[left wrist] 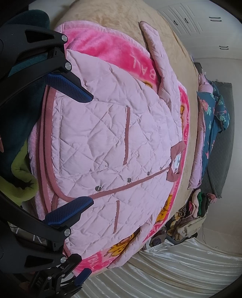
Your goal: Fold large clothes
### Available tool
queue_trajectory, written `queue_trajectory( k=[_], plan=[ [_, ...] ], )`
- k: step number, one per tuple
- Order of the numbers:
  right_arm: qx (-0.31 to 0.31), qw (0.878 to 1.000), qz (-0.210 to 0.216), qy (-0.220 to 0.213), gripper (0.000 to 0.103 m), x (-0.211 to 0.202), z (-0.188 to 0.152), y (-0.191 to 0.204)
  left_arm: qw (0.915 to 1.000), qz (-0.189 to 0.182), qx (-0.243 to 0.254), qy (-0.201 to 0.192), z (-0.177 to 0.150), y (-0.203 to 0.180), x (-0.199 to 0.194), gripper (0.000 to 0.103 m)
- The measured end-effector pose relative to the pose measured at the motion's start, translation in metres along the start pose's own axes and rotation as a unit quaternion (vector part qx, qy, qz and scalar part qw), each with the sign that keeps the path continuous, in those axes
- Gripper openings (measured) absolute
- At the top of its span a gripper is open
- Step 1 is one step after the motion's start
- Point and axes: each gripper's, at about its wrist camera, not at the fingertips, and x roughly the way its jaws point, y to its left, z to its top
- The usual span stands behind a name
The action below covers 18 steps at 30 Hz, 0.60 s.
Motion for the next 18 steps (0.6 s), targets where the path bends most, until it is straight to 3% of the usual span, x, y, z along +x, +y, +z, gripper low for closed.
queue_trajectory(
  k=[9, 18],
  plan=[
    [-0.001, 1.000, -0.013, 0.008, 0.099, 0.014, 0.011, -0.004, 1.0000, 0.000, 0.001, 0.010, 0.016, -0.007, 0.009, 0.094],
    [-0.004, 1.000, -0.015, 0.007, 0.099, 0.034, 0.042, -0.014, 0.9999, 0.002, -0.007, 0.007, 0.044, -0.007, 0.028, 0.094]
  ],
)
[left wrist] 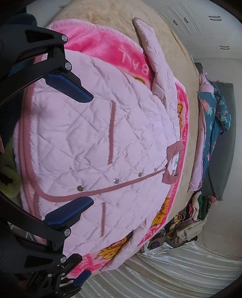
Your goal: Fold large clothes
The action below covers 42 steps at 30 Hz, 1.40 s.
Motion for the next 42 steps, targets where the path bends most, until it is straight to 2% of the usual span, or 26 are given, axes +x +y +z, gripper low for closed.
queue_trajectory(
  k=[9, 19, 24, 28, 34, 42],
  plan=[
    [0.023, 1.000, 0.021, 0.000, 0.099, 0.025, 0.034, -0.010, 0.9999, 0.000, -0.007, -0.008, 0.033, -0.004, 0.021, 0.094],
    [0.062, 0.998, 0.000, 0.006, 0.099, 0.061, 0.071, -0.039, 1.0000, 0.002, 0.000, 0.004, 0.074, -0.013, 0.055, 0.094],
    [0.094, 0.995, 0.013, 0.011, 0.099, 0.079, 0.086, -0.060, 0.9999, -0.002, -0.006, 0.011, 0.095, -0.014, 0.073, 0.094],
    [0.115, 0.993, -0.013, 0.015, 0.099, 0.096, 0.097, -0.078, 0.9998, -0.003, -0.006, 0.018, 0.110, -0.017, 0.089, 0.094],
    [0.150, 0.988, -0.025, 0.023, 0.099, 0.118, 0.104, -0.109, 0.9995, -0.018, -0.008, 0.024, 0.130, -0.024, 0.115, 0.094],
    [0.210, 0.975, -0.065, 0.023, 0.099, 0.138, 0.104, -0.167, 0.9990, -0.027, 0.001, 0.034, 0.151, -0.043, 0.150, 0.094]
  ],
)
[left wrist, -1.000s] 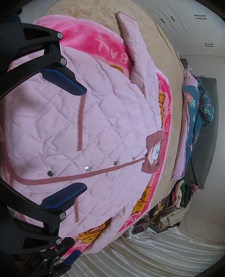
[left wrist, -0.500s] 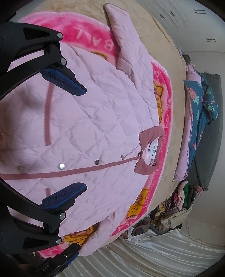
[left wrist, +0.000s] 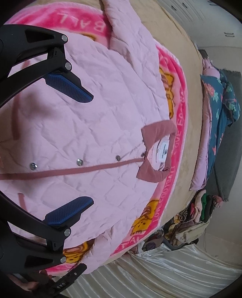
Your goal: Fold large clothes
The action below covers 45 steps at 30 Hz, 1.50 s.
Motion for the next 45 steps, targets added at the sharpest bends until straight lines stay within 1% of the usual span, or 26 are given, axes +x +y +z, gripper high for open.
queue_trajectory(
  k=[3, 5, 9, 12, 15, 19, 22, 24, 27, 29, 33, 35, 40, 41, 42, 43, 44, 45],
  plan=[
    [0.029, 0.999, -0.014, -0.001, 0.099, 0.007, 0.008, -0.026, 1.0000, 0.004, 0.006, 0.002, 0.006, -0.008, 0.013, 0.094],
    [0.048, 0.999, -0.024, -0.003, 0.099, 0.012, 0.012, -0.043, 0.9999, -0.004, 0.009, 0.008, 0.010, -0.012, 0.024, 0.094],
    [0.086, 0.995, -0.046, -0.004, 0.099, 0.022, 0.020, -0.079, 0.9998, -0.005, 0.010, 0.018, 0.016, -0.018, 0.042, 0.094],
    [0.130, 0.990, -0.062, -0.004, 0.099, 0.030, 0.022, -0.110, 0.9996, -0.010, 0.007, 0.026, 0.019, -0.020, 0.055, 0.094],
    [0.158, 0.984, -0.082, -0.008, 0.099, 0.036, 0.026, -0.137, 0.9995, 0.000, 0.019, 0.027, 0.020, -0.024, 0.064, 0.094],
    [0.199, 0.975, -0.101, -0.007, 0.099, 0.046, 0.027, -0.174, 0.9992, 0.003, 0.028, 0.029, 0.024, -0.028, 0.075, 0.094],
    [0.239, 0.964, -0.112, -0.004, 0.099, 0.054, 0.024, -0.200, 0.9991, 0.006, 0.030, 0.031, 0.026, -0.030, 0.082, 0.094],
    [0.275, 0.954, -0.118, -0.001, 0.099, 0.061, 0.020, -0.220, 0.9988, 0.012, 0.035, 0.031, 0.028, -0.033, 0.086, 0.094],
    [0.299, 0.945, -0.131, -0.001, 0.099, 0.070, 0.019, -0.237, 0.9988, 0.014, 0.034, 0.032, 0.029, -0.032, 0.091, 0.094],
    [0.323, 0.936, -0.137, -0.004, 0.099, 0.075, 0.018, -0.251, 0.9988, 0.014, 0.031, 0.034, 0.031, -0.030, 0.093, 0.094],
    [0.366, 0.920, -0.134, -0.028, 0.099, 0.078, 0.020, -0.276, 0.9989, 0.016, 0.026, 0.034, 0.033, -0.024, 0.097, 0.094],
    [0.393, 0.909, -0.132, -0.041, 0.099, 0.079, 0.023, -0.289, 0.9990, 0.016, 0.025, 0.033, 0.034, -0.021, 0.098, 0.094],
    [0.438, 0.888, -0.122, -0.065, 0.099, 0.081, 0.026, -0.312, 0.9992, 0.016, 0.025, 0.026, 0.036, -0.012, 0.095, 0.094],
    [0.438, 0.887, -0.124, -0.073, 0.095, 0.080, 0.027, -0.313, 0.9993, 0.014, 0.021, 0.026, 0.037, -0.009, 0.094, 0.094],
    [0.432, 0.888, -0.133, -0.083, 0.085, 0.078, 0.030, -0.314, 0.9994, 0.014, 0.020, 0.026, 0.038, -0.008, 0.092, 0.094],
    [0.425, 0.889, -0.142, -0.092, 0.079, 0.076, 0.032, -0.314, 0.9994, 0.015, 0.020, 0.024, 0.039, -0.007, 0.091, 0.094],
    [0.423, 0.889, -0.143, -0.098, 0.062, 0.076, 0.032, -0.315, 0.9994, 0.017, 0.020, 0.022, 0.040, -0.006, 0.089, 0.094],
    [0.416, 0.893, -0.137, -0.105, 0.055, 0.074, 0.034, -0.314, 0.9994, 0.020, 0.022, 0.020, 0.042, -0.005, 0.086, 0.094]
  ],
)
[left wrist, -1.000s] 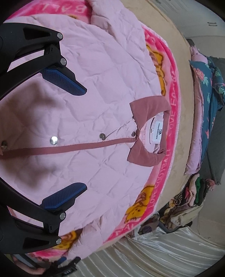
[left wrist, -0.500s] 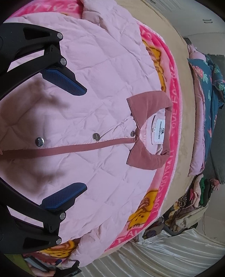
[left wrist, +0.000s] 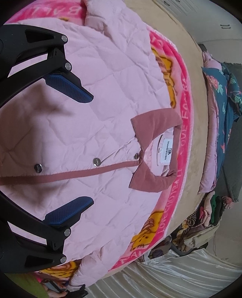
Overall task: Fold large clothes
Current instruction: 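Grasp the ribbed sleeve cuff with the right tool and lift it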
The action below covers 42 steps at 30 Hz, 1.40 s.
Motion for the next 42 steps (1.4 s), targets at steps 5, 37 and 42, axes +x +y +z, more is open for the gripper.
queue_trajectory(
  k=[5, 37, 42],
  plan=[
    [-0.069, 0.996, 0.048, -0.026, 0.034, -0.024, 0.007, 0.026, 0.9999, 0.010, 0.000, -0.007, 0.007, 0.004, -0.010, 0.094],
    [-0.420, 0.856, 0.294, -0.063, 0.024, -0.212, -0.137, 0.290, 0.9937, 0.007, -0.085, -0.073, 0.039, 0.086, -0.106, 0.094],
    [-0.431, 0.839, 0.329, -0.052, 0.023, -0.230, -0.167, 0.319, 0.9911, -0.003, -0.107, -0.080, 0.040, 0.104, -0.115, 0.094]
  ],
)
